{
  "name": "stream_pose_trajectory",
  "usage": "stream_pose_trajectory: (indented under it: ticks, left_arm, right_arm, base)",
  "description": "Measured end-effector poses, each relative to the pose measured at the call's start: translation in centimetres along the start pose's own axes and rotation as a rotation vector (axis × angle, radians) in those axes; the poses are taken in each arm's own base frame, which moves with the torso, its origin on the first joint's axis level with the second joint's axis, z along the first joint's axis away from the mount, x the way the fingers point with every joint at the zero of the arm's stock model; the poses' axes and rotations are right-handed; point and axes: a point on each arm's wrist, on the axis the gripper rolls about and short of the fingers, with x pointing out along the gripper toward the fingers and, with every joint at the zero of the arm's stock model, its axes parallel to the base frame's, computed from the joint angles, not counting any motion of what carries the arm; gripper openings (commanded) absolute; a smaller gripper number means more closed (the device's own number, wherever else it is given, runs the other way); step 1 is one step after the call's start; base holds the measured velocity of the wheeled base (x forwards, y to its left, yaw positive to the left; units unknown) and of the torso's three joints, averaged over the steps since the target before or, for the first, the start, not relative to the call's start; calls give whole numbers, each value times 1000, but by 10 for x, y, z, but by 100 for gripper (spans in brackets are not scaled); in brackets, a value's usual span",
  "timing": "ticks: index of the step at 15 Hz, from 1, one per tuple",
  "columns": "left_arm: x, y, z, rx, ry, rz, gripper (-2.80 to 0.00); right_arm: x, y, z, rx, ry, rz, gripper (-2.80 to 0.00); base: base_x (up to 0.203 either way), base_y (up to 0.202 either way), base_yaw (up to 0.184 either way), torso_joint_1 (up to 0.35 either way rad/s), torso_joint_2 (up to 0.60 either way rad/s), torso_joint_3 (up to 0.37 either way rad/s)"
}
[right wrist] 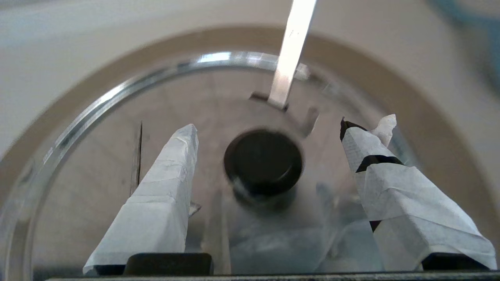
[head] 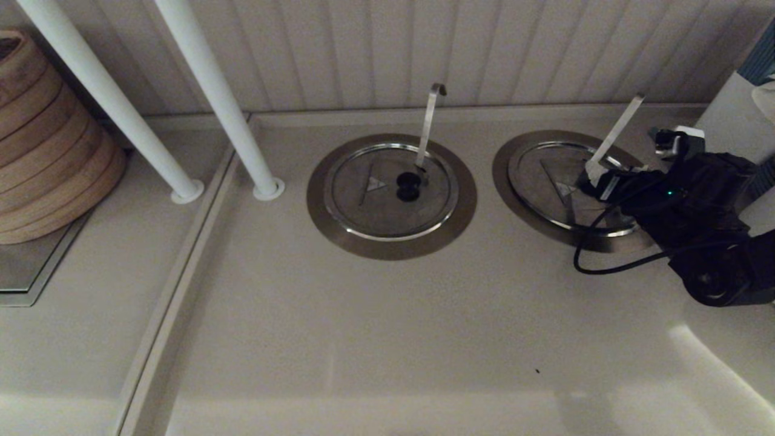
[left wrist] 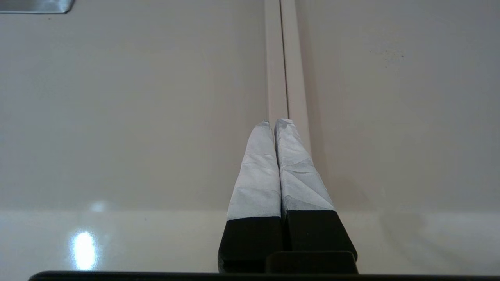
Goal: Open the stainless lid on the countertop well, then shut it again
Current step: Open the lid
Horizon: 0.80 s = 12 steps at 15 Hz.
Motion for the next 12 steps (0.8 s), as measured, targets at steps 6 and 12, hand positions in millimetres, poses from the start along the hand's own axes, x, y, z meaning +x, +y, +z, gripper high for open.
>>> stream_pose_trajectory:
  ticks: [6, 12]
  left_arm:
    - [0, 0, 0, 0, 0, 0, -280]
    - [0, 0, 0, 0, 0, 0, -280]
  right_arm:
    - [3, -1, -6, 12, 44, -5, 0]
    - [2, -1, -11, 21, 84, -4, 0]
  base:
    - [0, 0, 0, 0, 0, 0]
    - [0, 0, 0, 0, 0, 0]
